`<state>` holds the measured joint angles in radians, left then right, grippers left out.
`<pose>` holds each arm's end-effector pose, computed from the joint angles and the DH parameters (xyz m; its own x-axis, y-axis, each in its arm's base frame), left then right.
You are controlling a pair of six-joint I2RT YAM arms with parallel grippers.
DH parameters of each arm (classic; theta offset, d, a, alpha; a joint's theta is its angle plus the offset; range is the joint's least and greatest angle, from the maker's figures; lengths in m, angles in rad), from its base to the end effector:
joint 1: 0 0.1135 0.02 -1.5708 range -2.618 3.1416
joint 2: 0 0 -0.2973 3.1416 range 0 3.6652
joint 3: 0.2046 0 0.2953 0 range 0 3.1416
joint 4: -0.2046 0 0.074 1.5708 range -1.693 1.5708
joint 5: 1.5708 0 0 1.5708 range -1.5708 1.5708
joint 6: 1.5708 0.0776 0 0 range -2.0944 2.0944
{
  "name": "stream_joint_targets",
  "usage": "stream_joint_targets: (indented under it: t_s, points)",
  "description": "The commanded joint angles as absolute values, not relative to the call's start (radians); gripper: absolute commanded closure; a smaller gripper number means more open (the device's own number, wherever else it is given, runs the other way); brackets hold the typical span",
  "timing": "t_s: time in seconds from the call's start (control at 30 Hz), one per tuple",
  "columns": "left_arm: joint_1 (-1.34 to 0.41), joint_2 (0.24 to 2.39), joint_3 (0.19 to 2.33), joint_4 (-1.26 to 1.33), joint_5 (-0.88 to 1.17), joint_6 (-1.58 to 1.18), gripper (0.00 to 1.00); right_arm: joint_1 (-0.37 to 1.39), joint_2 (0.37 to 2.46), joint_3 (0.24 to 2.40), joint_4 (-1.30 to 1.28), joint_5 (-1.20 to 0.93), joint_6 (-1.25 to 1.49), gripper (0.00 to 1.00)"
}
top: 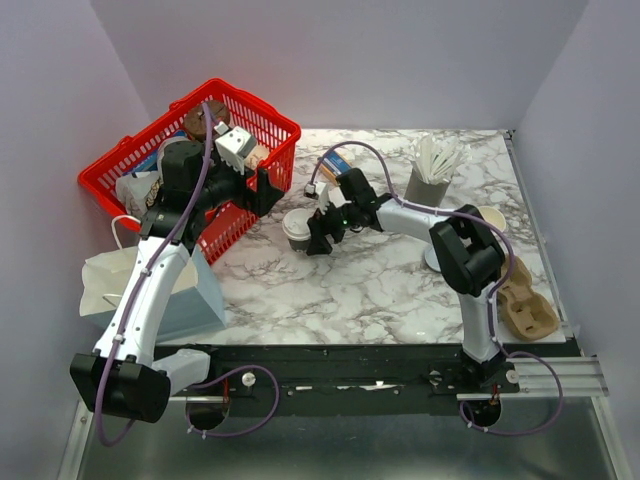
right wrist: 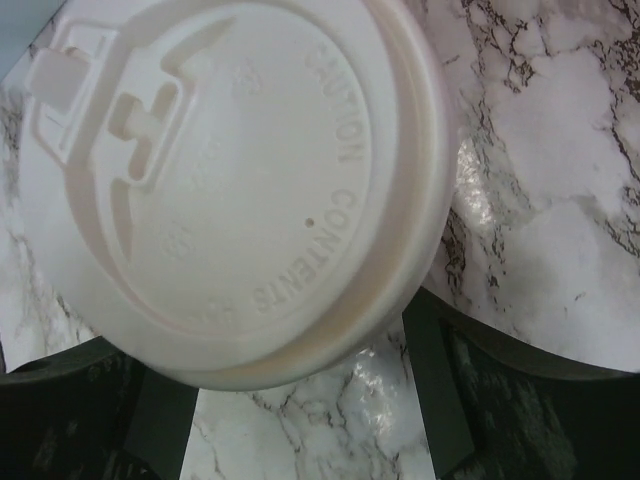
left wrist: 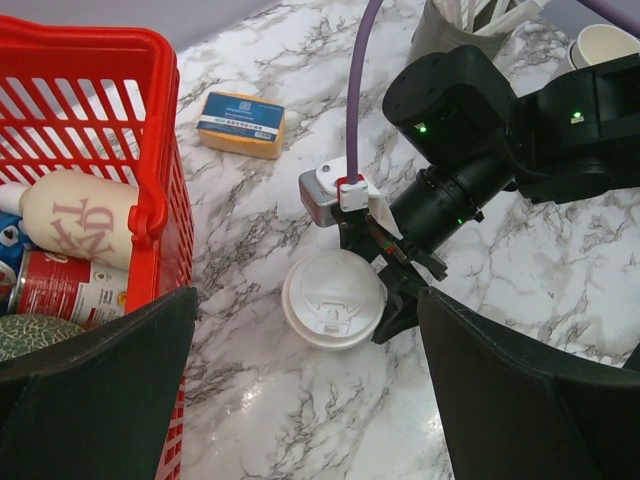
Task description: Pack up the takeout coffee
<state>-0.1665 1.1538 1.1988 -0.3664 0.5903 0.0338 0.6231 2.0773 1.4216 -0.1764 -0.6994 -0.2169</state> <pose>0.3056 -0.0952 0.4145 -0.2891 0.0771 -0.9542 0.6687 0.7296 -0.1437 0.3930 0.3439 0.1461 -0.4145 -0.5006 -0.7600 -0.9090 0.2670 0.3199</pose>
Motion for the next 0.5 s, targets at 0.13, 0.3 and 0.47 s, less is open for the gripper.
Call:
stream_joint_targets:
  t_s: [0.13,0.3,0.47]
  points:
    - [-0.135,1.132,1.178,-0.416,0.571,0.025,0.01,0.644,2.177,1.520,-0.095,-0.690,-0.158,0.19]
    - [-0.120,1.129,1.175,-0.425,0.571,0.029,0.01,0.672,2.218,1.594,-0.074,-0.673,-0.095,0.19]
    - [-0.114,1.124,1.164,-0.422,0.569,0.028,0.01,0.703,2.249,1.640,-0.074,-0.649,-0.071,0.16]
